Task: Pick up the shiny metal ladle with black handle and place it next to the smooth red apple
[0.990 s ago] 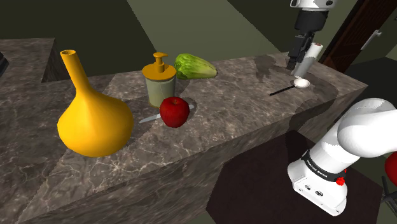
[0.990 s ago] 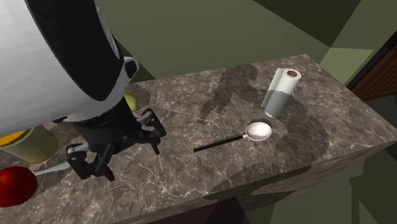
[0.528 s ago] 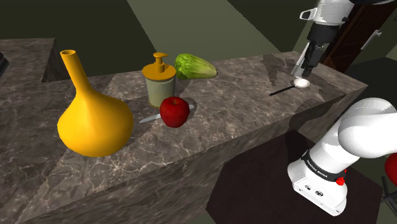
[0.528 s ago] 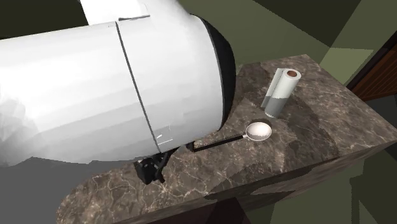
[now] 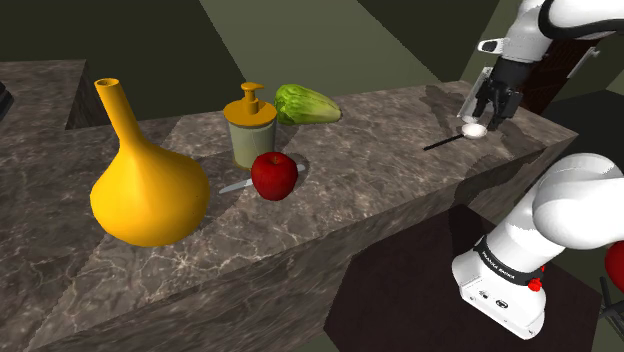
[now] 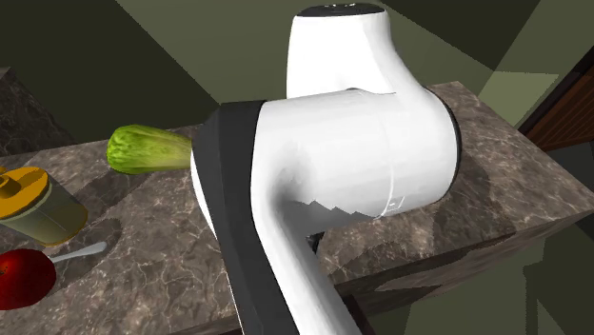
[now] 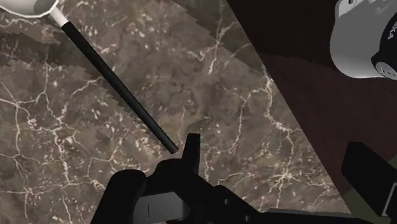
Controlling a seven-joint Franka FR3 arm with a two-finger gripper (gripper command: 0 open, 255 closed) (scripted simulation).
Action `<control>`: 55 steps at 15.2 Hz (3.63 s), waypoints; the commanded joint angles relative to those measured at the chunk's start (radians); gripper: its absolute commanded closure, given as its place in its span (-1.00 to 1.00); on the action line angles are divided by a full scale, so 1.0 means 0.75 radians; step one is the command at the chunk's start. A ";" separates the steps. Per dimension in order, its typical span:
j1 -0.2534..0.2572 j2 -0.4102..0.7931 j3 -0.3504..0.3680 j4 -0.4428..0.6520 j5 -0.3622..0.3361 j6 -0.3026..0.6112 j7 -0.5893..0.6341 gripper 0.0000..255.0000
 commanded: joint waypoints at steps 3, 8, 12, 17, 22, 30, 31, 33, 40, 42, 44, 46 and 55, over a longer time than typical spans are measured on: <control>0.070 0.109 -0.228 0.038 -0.112 0.127 -0.299 -1.00; 0.236 0.293 -0.532 0.144 -0.179 0.288 -0.662 -1.00; 0.465 0.467 -0.823 0.266 -0.159 0.414 -0.963 -1.00; 0.638 0.560 -1.032 0.295 -0.139 0.522 -1.101 -1.00; 0.687 0.594 -1.112 0.246 -0.148 0.614 -1.104 -1.00; 0.686 0.593 -1.112 0.246 -0.148 0.614 -1.104 1.00; 0.686 0.593 -1.112 0.246 -0.148 0.614 -1.104 1.00; 0.687 0.594 -1.111 0.246 -0.148 0.614 -1.103 1.00; 0.670 0.584 -1.088 0.253 -0.148 0.593 -1.101 1.00; 0.640 0.565 -1.043 0.268 -0.146 0.552 -1.096 1.00; 0.614 0.546 -1.002 0.285 -0.144 0.511 -1.091 1.00; 0.592 0.529 -0.965 0.303 -0.141 0.471 -1.087 1.00; 0.526 0.466 -0.827 0.396 -0.120 0.297 -1.073 1.00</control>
